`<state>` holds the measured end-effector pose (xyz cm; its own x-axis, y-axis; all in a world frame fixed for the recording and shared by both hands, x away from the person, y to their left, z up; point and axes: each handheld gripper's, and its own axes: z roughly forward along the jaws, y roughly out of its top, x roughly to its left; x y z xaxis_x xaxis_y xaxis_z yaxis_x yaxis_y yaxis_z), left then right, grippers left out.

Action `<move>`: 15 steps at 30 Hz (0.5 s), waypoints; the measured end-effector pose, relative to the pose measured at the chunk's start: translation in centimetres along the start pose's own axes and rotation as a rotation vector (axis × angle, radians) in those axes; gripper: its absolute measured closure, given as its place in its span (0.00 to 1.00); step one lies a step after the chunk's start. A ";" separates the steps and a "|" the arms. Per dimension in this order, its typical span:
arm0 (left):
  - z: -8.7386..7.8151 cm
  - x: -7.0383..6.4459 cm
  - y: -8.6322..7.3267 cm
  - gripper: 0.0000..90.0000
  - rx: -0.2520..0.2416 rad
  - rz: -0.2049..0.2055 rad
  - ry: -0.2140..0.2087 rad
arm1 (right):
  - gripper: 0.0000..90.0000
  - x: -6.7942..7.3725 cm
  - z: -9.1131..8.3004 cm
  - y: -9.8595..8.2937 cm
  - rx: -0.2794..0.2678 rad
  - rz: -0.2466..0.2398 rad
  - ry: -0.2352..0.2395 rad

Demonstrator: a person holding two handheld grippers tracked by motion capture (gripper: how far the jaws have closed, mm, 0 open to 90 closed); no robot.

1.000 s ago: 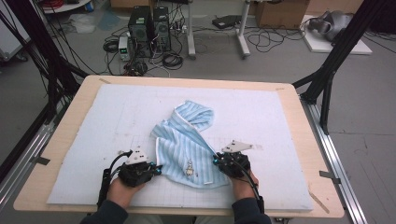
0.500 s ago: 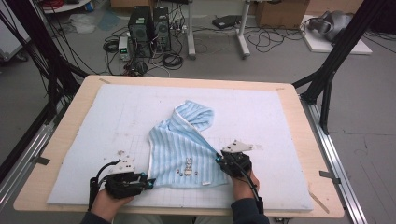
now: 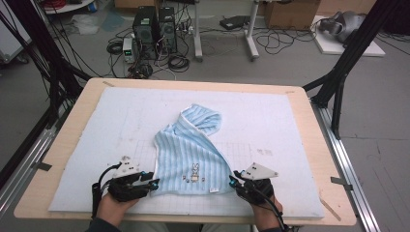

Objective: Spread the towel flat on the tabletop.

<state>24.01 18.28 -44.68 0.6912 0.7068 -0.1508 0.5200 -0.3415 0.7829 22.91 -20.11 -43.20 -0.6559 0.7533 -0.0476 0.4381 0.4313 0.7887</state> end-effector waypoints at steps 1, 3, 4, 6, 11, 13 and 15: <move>0.3 -0.2 0.0 0.74 0.011 0.006 0.000 | 0.83 0.1 0.3 -0.2 0.018 0.003 0.010; 0.5 -0.3 0.1 0.84 0.023 0.020 0.022 | 0.84 0.1 0.8 -0.4 0.039 -0.004 0.015; 0.5 -0.2 0.2 0.89 0.025 0.012 0.020 | 0.84 0.0 1.2 -0.5 0.051 -0.003 0.013; 0.6 0.0 0.3 0.94 0.032 0.000 0.020 | 0.86 -0.2 1.7 -0.5 0.075 0.001 0.010; 0.5 -0.2 0.4 0.95 0.040 0.001 0.054 | 0.97 -0.6 2.0 -0.3 0.072 0.040 0.002; 0.2 -0.5 0.2 0.95 0.047 0.006 0.039 | 0.97 -0.5 1.8 -0.4 0.076 0.041 0.002; -0.2 -0.7 -0.1 0.95 0.054 0.021 0.017 | 0.97 -0.2 1.4 -0.6 0.082 0.021 0.006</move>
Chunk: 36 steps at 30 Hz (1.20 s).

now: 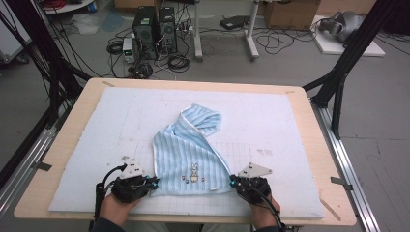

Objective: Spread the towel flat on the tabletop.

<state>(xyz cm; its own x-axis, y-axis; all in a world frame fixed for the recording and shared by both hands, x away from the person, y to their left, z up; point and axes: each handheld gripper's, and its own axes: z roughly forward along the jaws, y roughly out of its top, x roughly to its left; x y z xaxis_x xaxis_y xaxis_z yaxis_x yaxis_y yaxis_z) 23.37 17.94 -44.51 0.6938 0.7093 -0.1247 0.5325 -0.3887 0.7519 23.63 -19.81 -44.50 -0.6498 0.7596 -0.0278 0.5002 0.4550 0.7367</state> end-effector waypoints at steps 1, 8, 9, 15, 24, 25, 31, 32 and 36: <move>-0.2 -0.1 -0.2 0.95 0.005 0.003 -0.017 | 0.97 0.1 -0.3 -0.2 0.003 -0.005 0.004; -1.6 -1.5 -1.5 0.95 0.037 0.025 -0.107 | 0.97 1.4 -2.3 -1.7 0.004 -0.016 0.041; -1.7 -1.7 -1.6 0.95 0.043 0.031 -0.119 | 0.97 1.6 -2.6 -2.0 0.008 -0.016 0.047; -2.6 -2.0 -1.9 0.76 0.005 0.043 -0.122 | 0.92 2.6 -4.4 -3.0 0.009 -0.014 0.087; -2.3 0.4 0.1 0.50 -0.168 -0.047 -0.035 | 0.61 1.2 -2.9 0.8 -0.117 -0.004 0.043; -2.4 0.6 0.3 0.50 -0.182 -0.053 -0.051 | 0.55 0.9 -2.3 1.5 -0.129 0.011 0.042; -2.6 1.0 0.8 0.47 -0.228 -0.065 -0.023 | 0.52 -0.3 2.8 6.4 -0.077 0.013 0.010; -2.6 1.2 0.9 0.47 -0.232 -0.065 -0.017 | 0.59 -0.4 3.8 6.9 -0.050 0.007 0.021; -2.3 1.6 1.0 0.47 -0.238 -0.082 -0.008 | 0.96 -0.8 5.9 7.0 0.005 0.009 0.066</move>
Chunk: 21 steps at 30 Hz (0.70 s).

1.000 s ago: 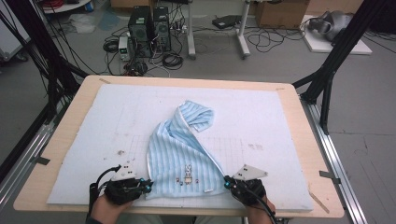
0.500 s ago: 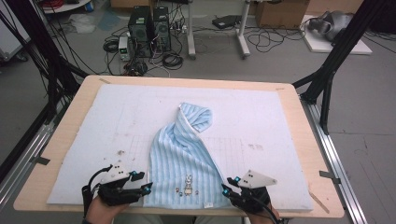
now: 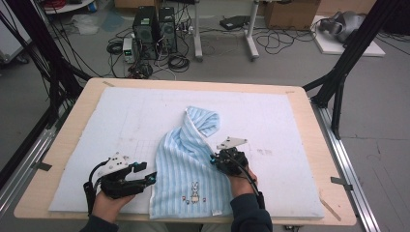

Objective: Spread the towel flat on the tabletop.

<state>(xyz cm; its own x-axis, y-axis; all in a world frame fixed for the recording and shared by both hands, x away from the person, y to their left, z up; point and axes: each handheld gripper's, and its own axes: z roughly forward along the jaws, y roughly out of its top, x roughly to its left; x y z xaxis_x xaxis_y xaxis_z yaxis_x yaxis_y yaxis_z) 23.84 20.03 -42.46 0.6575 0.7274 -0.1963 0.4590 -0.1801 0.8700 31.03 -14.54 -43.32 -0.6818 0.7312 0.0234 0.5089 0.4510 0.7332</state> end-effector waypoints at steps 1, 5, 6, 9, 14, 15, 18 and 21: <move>0.0 0.1 0.0 0.47 0.004 0.001 0.003 | 0.96 -0.1 -0.2 -0.4 -0.015 0.010 -0.002; 0.4 0.2 0.0 0.48 0.010 -0.003 0.015 | 0.97 -0.5 -2.6 -2.3 -0.027 0.009 -0.030; 0.5 0.3 0.0 0.48 0.013 -0.003 0.015 | 0.97 -0.7 -3.3 -2.9 -0.036 0.017 -0.035; 0.8 0.0 0.0 0.48 0.013 0.001 0.012 | 0.96 -1.2 -5.5 -4.7 -0.043 0.031 -0.068; 1.4 -0.1 0.2 0.48 0.020 -0.002 0.013 | 0.96 -1.5 -8.6 -7.2 -0.042 0.037 -0.124; 1.4 -0.1 0.2 0.48 0.019 -0.002 0.010 | 0.96 -1.6 -9.1 -7.6 -0.041 0.040 -0.134; 1.4 0.0 0.4 0.48 0.014 0.000 0.014 | 0.96 -1.6 -10.4 -9.0 -0.017 0.047 -0.163; 1.3 0.2 0.5 0.48 0.007 -0.007 0.013 | 0.92 -1.6 -11.2 -10.1 0.015 0.055 -0.184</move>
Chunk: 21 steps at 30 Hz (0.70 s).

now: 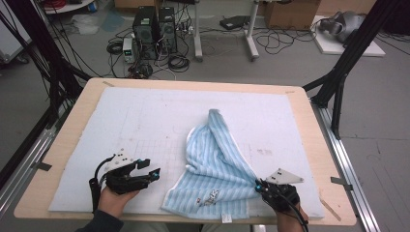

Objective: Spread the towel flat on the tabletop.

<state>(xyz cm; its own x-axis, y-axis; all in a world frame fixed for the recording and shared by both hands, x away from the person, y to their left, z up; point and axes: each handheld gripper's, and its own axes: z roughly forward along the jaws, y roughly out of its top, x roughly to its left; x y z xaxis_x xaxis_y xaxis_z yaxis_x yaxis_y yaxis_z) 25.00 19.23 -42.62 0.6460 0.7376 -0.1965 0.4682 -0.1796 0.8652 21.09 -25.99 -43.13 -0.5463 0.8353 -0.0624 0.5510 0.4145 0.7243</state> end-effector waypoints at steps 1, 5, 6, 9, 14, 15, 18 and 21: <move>0.0 0.1 0.1 0.48 0.002 -0.003 0.001 | 0.88 -0.1 -0.2 -0.2 -0.001 0.008 0.008; 0.0 0.4 0.8 0.48 -0.002 -0.002 0.003 | 0.64 -0.7 -0.8 1.0 -0.095 0.042 0.027; 0.1 0.4 1.1 0.48 -0.010 -0.005 0.002 | 0.60 -0.8 -0.7 1.7 -0.116 0.048 0.025; 0.3 0.5 1.8 0.47 -0.033 -0.006 0.003 | 0.50 -1.2 0.4 4.2 -0.175 0.077 0.041; 0.8 0.7 3.2 0.45 -0.066 0.003 0.007 | 0.45 -1.7 5.3 8.4 -0.122 0.083 0.078; 1.0 0.7 3.4 0.44 -0.067 0.007 0.006 | 0.45 -1.6 6.3 9.1 -0.102 0.083 0.074; 1.5 0.5 4.3 0.42 -0.071 0.027 -0.001 | 0.45 -1.6 8.6 10.5 -0.063 0.069 0.070; 2.0 0.5 5.1 0.40 -0.086 0.047 0.008 | 0.44 -1.5 9.9 11.5 -0.040 0.065 0.064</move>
<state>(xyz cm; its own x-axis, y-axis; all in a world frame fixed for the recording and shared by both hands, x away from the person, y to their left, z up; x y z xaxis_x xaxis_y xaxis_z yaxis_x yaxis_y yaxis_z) 28.96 17.36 -39.23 0.6613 0.7347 -0.1513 0.3837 -0.1581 0.9098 34.51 -18.93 -41.45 -0.5500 0.8347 0.0284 0.5617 0.3445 0.7522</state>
